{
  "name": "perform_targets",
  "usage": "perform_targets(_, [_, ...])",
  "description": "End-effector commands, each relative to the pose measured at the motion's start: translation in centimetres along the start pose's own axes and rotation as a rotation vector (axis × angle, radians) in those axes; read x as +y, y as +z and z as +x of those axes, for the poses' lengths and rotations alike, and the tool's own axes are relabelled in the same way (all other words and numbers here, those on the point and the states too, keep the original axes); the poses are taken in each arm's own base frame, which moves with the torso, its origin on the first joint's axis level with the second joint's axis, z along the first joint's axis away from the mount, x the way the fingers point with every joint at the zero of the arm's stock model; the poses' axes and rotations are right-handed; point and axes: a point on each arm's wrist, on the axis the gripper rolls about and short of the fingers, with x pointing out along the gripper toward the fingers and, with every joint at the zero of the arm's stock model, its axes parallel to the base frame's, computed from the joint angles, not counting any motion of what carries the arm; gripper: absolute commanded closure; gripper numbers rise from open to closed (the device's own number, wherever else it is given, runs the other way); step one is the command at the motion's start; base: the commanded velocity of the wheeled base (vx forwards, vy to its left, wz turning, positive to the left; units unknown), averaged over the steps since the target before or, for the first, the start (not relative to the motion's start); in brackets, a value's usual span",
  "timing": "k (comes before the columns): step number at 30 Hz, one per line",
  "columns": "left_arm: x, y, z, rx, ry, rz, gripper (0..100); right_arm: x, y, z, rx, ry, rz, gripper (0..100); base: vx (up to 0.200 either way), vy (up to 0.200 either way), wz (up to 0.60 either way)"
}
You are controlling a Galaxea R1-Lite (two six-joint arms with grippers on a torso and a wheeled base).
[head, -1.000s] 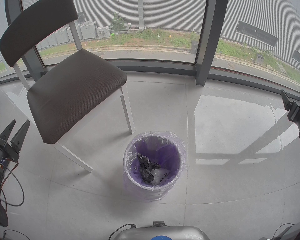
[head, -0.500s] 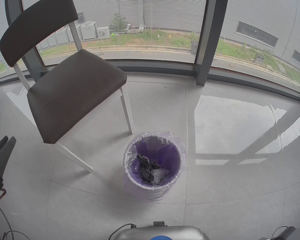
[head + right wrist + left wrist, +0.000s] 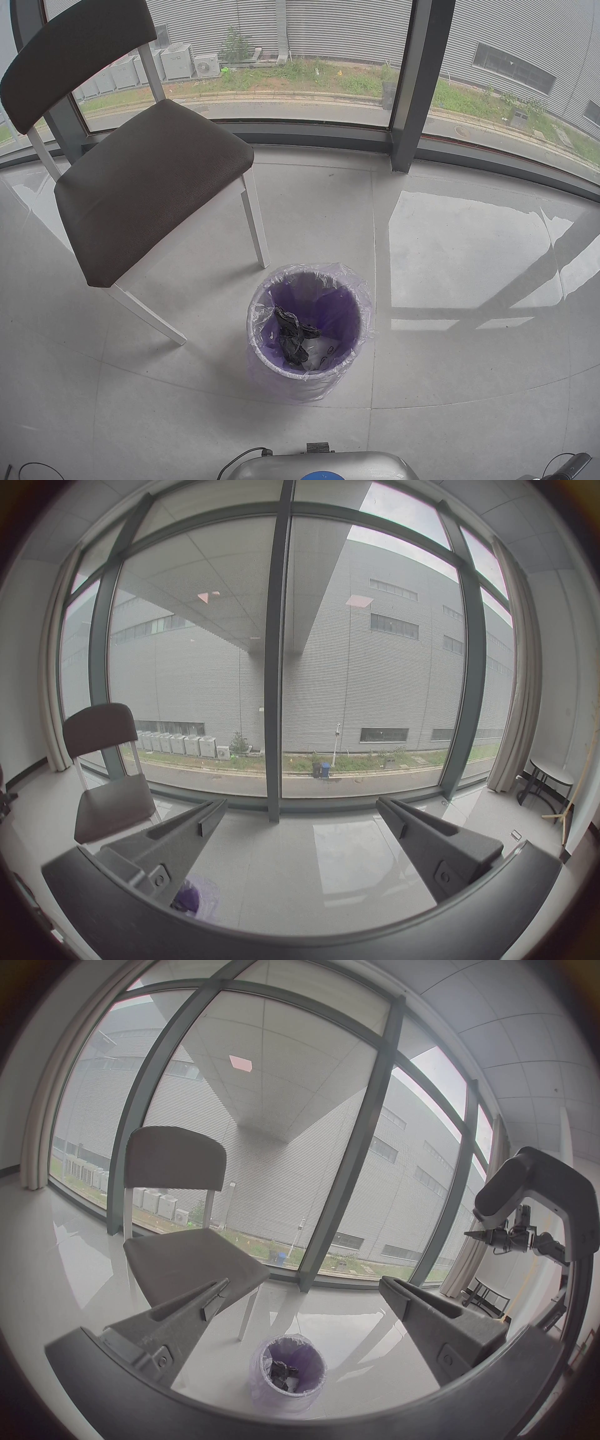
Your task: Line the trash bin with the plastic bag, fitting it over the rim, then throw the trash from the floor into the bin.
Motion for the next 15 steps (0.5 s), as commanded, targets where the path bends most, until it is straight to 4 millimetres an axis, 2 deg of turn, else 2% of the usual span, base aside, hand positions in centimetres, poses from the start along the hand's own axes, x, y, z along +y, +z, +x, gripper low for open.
perform_targets(1, [-1.3,1.3,-0.8,-0.038,-0.036,0.030,0,0.2,1.4,0.8,0.037,0.015,0.010,0,0.000,0.000,0.00])
perform_targets(4, [-1.3,1.3,-0.9,-0.040,-0.039,0.032,0,0.2,0.6,0.8,0.058,0.016,0.042,0,0.000,0.000,0.00])
perform_targets(10, [-2.2,1.4,-1.8,-0.072,-0.058,0.054,0,-0.7,-0.6,-2.4,0.028,0.034,0.133,0,0.000,0.000,0.00])
perform_targets(13, [-3.1,1.1,-3.1,-0.091,-0.087,0.066,0,-1.8,-2.6,-6.3,-0.021,0.051,0.132,0,0.000,0.000,0.00])
perform_targets(15, [-3.5,1.1,-3.8,-0.098,-0.103,0.069,0,-2.3,-3.9,-8.1,-0.047,0.051,0.116,0,0.000,0.000,0.00])
